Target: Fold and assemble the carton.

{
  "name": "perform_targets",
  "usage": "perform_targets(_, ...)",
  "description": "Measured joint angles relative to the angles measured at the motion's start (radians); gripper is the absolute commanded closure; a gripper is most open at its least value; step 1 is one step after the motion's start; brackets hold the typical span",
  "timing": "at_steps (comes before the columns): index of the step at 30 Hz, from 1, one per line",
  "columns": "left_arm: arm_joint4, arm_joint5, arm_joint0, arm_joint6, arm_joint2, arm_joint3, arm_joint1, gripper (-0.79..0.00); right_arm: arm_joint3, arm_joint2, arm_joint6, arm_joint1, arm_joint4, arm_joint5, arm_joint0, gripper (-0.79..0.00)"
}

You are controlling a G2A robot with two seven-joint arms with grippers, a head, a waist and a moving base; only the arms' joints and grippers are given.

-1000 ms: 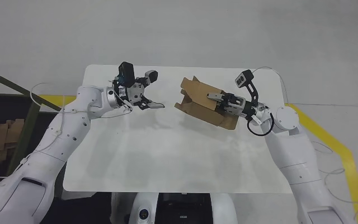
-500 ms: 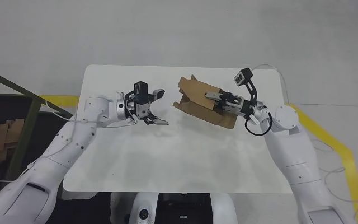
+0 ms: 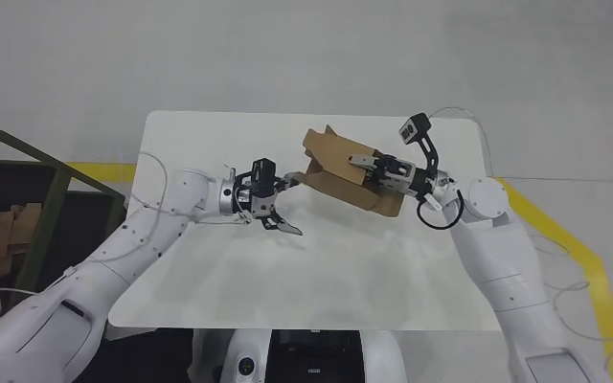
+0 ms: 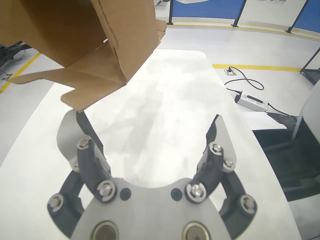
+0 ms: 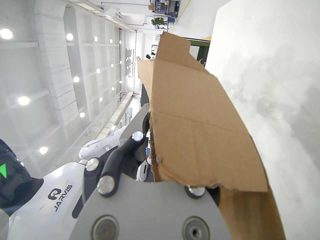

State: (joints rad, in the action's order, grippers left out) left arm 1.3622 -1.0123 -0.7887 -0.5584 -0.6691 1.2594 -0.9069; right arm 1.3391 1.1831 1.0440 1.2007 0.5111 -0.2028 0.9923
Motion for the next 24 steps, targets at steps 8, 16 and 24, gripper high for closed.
perform_targets(8, -0.004, 0.0, 0.09, -0.119, 0.14, -0.031, -0.001, -0.785, 0.007, -0.013, 0.006, 0.001, -0.003, -0.002, -0.002, 0.0)
perform_targets(16, 0.004, 0.0, 0.172, -0.187, 0.24, -0.054, -0.004, -0.785, 0.014, -0.024, 0.012, 0.001, -0.007, 0.002, -0.004, 0.0)
perform_targets(24, 0.007, 0.0, 0.221, -0.216, 0.287, -0.077, -0.01, -0.785, 0.02, -0.03, 0.02, 0.0, -0.011, 0.001, -0.001, 0.0)
